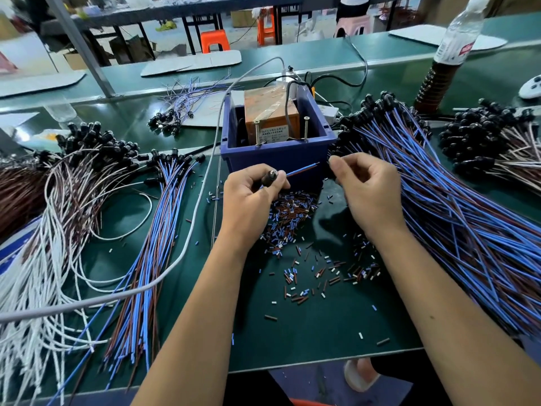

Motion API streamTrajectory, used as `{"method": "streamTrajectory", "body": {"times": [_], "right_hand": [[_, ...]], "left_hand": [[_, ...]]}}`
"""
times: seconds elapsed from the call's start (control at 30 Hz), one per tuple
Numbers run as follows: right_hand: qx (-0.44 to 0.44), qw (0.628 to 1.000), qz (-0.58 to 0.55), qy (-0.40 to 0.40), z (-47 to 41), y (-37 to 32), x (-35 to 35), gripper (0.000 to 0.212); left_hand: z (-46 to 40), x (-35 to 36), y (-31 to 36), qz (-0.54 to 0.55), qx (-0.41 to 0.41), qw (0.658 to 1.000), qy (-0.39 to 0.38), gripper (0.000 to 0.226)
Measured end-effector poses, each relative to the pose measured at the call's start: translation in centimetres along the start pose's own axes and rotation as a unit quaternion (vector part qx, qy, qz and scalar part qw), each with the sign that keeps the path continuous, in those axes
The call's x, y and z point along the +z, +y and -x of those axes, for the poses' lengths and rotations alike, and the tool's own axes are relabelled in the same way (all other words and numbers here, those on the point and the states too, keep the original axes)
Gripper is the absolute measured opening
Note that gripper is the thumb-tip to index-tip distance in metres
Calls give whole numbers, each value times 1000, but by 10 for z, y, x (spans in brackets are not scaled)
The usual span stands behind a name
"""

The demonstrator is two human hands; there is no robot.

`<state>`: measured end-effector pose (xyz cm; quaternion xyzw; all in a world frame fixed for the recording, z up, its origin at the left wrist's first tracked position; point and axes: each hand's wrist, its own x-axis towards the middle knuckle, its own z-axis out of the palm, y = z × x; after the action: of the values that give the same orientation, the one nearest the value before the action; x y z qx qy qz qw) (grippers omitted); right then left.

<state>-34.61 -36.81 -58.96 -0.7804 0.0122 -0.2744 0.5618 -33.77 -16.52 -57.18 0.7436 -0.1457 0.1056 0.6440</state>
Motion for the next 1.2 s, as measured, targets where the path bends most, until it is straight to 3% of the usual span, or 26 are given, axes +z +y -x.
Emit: {"method": "streamTrajectory", "body": {"times": [0.13, 0.23, 0.4, 0.5, 0.67, 0.9, 1.03, 1.2], "right_hand": [[-20, 986, -140, -91, 11, -12, 19, 10], [-13, 970, -220, -98, 18, -18, 28, 11], [23, 966, -240, -92, 16, -19, 26, 8], [26, 968, -230, -98, 16, -19, 24, 11], [49, 965, -238, -97, 17, -20, 23, 13], [82, 957, -268, -76, 15, -24, 22, 15], [62, 959, -269, -65, 14, -26, 19, 15], [-8, 979, -191, -64, 15, -28, 24, 6]], "left_hand": [[1, 9, 1, 23, 30, 999, 26, 23], [3, 15, 2, 2, 49, 999, 4, 20], [3, 14, 0, -123, 161, 978, 40, 4], [2, 11, -3, -142, 212, 966, 31, 11], [0, 9, -10, -83, 179, 980, -9, 21], [-1, 10, -7, -36, 173, 979, 102, 6], [2, 11, -4, -34, 162, 966, 200, 21], [2, 12, -3, -56, 150, 951, 266, 31]]}}
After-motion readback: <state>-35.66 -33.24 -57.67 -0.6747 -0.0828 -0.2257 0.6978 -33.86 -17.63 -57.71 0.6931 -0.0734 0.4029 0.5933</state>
